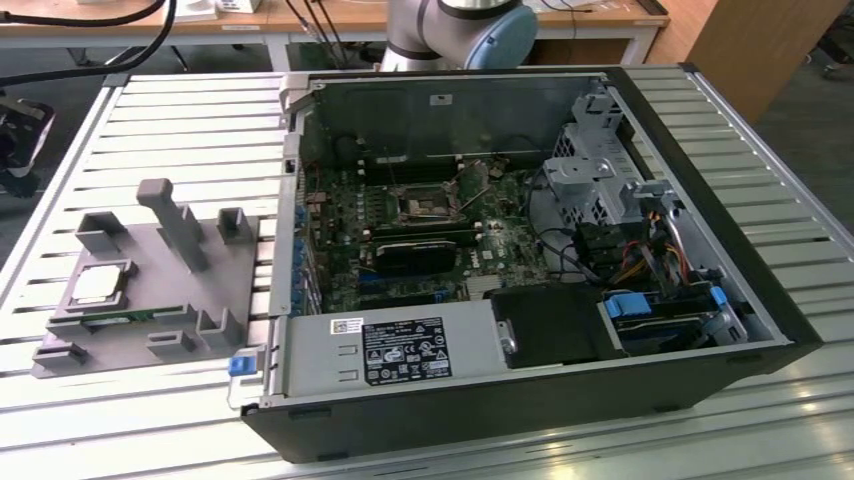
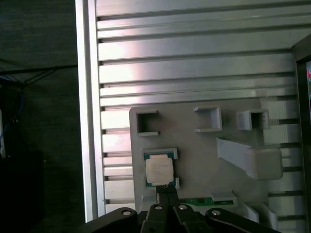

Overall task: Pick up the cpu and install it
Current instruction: 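Pick up the cpu and move it towards the insertion slot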

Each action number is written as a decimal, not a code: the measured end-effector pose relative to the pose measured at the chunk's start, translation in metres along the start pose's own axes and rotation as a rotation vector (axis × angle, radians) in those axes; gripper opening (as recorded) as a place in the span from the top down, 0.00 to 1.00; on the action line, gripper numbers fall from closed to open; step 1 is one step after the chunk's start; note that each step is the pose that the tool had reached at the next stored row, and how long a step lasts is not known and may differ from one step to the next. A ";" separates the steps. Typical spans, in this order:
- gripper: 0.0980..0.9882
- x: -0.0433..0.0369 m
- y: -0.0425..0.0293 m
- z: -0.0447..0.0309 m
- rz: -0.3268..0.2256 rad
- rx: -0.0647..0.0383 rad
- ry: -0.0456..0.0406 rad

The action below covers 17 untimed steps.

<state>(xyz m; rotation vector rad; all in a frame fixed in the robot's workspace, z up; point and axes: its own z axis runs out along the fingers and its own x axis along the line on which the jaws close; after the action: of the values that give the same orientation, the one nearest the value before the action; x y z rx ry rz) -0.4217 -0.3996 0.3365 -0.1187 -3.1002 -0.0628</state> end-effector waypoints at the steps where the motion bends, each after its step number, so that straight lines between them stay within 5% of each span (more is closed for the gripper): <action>1: 0.99 0.0000 0.0000 0.0003 0.000 0.000 0.0000; 17: 0.99 -0.0002 -0.0002 0.0059 0.000 0.000 -0.0009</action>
<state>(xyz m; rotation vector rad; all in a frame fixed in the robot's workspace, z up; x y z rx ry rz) -0.4217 -0.3997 0.3306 -0.1188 -3.1011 -0.0628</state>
